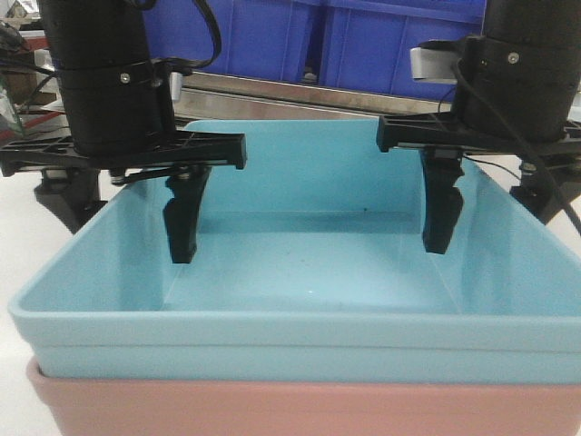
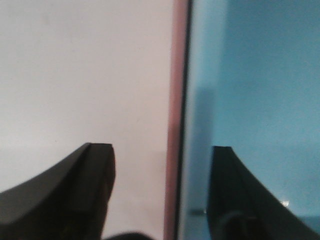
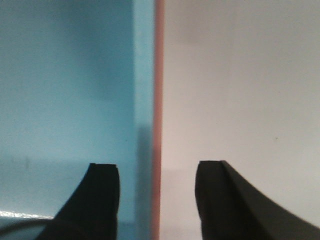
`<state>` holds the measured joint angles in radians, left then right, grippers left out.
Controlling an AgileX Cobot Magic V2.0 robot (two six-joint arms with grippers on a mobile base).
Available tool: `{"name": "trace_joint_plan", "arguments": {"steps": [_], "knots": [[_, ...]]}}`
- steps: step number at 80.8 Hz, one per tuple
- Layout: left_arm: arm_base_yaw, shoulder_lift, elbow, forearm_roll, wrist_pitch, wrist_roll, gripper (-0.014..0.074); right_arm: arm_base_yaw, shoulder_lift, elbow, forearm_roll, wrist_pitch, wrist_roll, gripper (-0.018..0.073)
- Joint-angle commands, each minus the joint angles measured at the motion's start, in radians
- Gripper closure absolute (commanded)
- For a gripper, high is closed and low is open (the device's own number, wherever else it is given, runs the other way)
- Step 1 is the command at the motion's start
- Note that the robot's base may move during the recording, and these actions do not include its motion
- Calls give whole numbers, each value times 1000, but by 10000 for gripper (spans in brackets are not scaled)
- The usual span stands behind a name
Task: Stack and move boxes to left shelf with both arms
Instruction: 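Grip both stacked box rims, left and right grippers on opposite sides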
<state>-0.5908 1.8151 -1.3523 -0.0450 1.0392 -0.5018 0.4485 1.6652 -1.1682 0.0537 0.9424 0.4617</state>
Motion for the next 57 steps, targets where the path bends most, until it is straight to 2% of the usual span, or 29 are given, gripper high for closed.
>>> {"name": "trace_joint_plan", "arguments": {"steps": [1,9,15,20,57], "knots": [[-1,-48,-30,-23,8,-2,474,2,-40,-21,-13,-2,-1,256],[-1,-48,-30,-41,4,-2,616,2,-40,-21,-13,5,-1,405],[-1,-48,-30,-43,4,-2,594,2,-40,-21,-13,6,-1,525],[-1,-48,-30,-43,4,-2,603,2,-40,-21,-13,6,-1,498],[-1,-48,-30,-55,6,-2,603,2,-39,-21,-13,22,-1,504]]}}
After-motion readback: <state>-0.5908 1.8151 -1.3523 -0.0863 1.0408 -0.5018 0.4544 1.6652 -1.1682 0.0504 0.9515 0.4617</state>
